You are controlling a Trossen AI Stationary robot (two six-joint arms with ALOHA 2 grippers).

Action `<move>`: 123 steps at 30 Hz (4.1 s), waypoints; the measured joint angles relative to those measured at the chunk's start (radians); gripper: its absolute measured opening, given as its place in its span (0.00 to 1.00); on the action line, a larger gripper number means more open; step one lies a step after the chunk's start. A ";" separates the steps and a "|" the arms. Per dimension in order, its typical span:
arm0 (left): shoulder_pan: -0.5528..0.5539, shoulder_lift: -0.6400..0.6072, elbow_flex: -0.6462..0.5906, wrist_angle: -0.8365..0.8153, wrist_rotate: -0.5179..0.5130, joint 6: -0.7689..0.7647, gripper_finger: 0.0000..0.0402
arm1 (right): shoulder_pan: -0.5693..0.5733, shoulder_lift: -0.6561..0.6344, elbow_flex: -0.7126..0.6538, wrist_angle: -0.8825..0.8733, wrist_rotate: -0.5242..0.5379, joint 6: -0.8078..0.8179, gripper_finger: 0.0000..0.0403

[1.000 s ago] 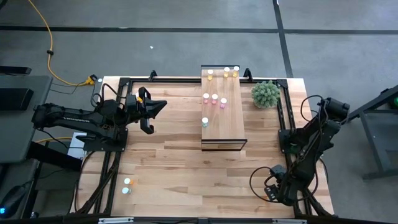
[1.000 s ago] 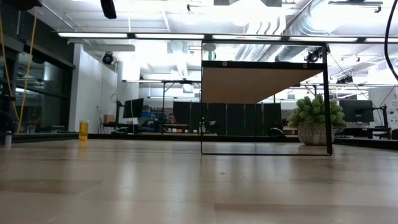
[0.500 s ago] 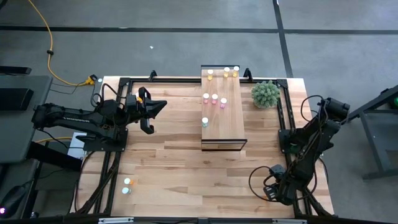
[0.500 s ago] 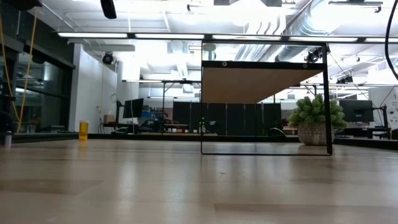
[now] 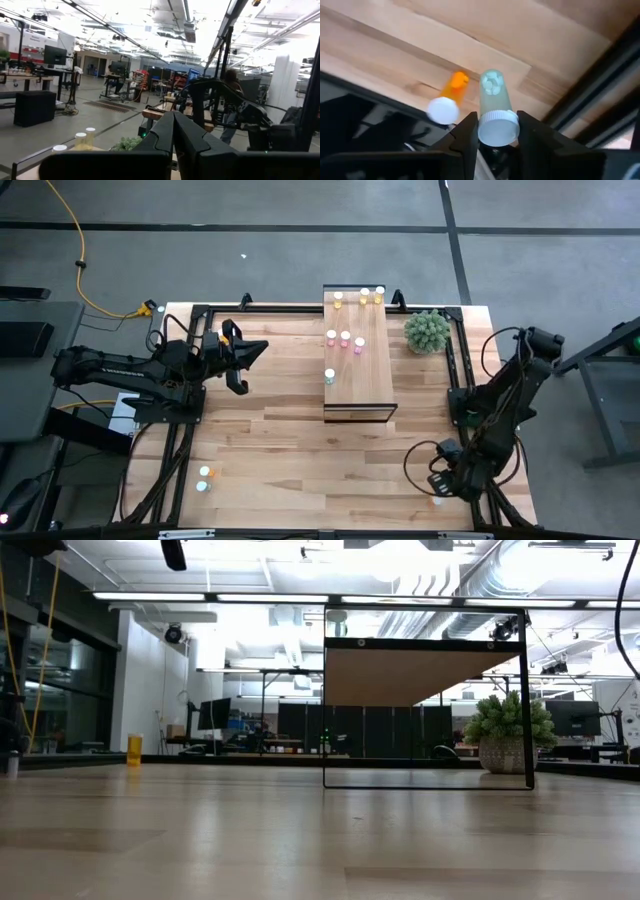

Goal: Pick and place medicine bottles onto shelf by color
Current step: Put the right blue pill bottle on the shelf aligned with the other blue pill bottle

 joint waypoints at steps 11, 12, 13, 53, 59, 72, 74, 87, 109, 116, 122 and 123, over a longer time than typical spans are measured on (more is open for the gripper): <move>0.000 0.000 0.000 0.001 -0.005 0.037 0.00 | -0.040 -0.202 0.075 0.056 0.331 -0.257 0.27; 0.000 0.000 0.000 0.001 -0.015 0.037 0.00 | -0.052 -0.213 0.092 0.066 0.357 -0.304 0.27; 0.000 0.000 0.000 0.001 -0.024 0.034 0.00 | -0.065 -0.221 0.113 0.071 0.380 -0.350 0.27; 0.067 0.385 0.562 -0.666 0.136 -0.285 0.00 | -0.672 -0.214 0.418 -0.017 0.558 -1.396 0.27; 0.067 0.535 0.677 -0.650 0.191 -0.266 0.00 | -0.712 -0.182 0.410 -0.007 0.570 -1.442 0.27; 0.067 0.748 0.831 -0.652 0.227 -0.266 0.00 | -0.747 -0.086 0.409 0.039 0.568 -1.485 0.27; 0.068 0.771 0.847 -0.648 0.232 -0.263 0.00 | -0.747 -0.083 0.409 0.046 0.568 -1.485 0.27; 0.068 0.803 0.858 -0.617 0.233 -0.263 0.00 | -0.747 -0.083 0.409 0.135 0.567 -1.547 0.27; 0.106 0.803 0.899 -0.657 0.220 -0.335 0.00 | -0.747 -0.083 0.409 0.149 0.520 -1.545 0.27; 0.098 0.891 0.978 -0.663 0.237 -0.308 0.00 | -0.747 -0.083 0.409 0.157 0.582 -1.571 0.27; 0.088 0.943 1.008 -0.670 0.315 -0.323 0.00 | -0.750 -0.083 0.409 0.154 0.674 -1.566 0.27; 0.084 0.946 1.009 -0.668 0.320 -0.323 0.00 | -0.753 -0.083 0.409 0.153 0.674 -1.565 0.27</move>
